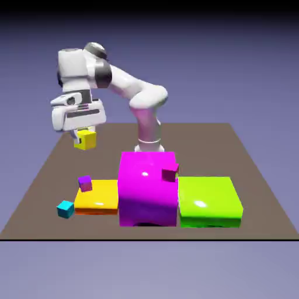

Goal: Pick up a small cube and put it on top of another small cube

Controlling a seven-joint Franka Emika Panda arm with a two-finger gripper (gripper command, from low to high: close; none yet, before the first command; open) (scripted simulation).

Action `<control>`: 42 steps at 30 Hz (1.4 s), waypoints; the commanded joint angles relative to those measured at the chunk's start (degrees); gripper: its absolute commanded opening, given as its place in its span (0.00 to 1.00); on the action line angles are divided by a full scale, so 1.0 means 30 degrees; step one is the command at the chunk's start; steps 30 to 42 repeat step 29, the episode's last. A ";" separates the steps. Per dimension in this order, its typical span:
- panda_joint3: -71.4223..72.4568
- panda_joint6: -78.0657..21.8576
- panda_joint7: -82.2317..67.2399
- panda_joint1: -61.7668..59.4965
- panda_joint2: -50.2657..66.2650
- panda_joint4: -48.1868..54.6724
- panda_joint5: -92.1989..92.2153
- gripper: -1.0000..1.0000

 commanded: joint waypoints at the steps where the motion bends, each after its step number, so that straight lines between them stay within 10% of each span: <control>1: 0.0549 0.0214 -0.0415 -0.0347 0.0690 -0.0087 0.0792 0.00; 25: 1.0894 0.7661 -0.9900 -0.6724 1.6177 -0.3624 1.8365 0.00; 26: 1.0894 0.7662 -0.9900 -0.6724 1.6177 -0.3625 1.8366 1.00; 42: 1.1088 0.6003 -0.9388 -0.6917 1.5254 -0.2762 1.7765 1.00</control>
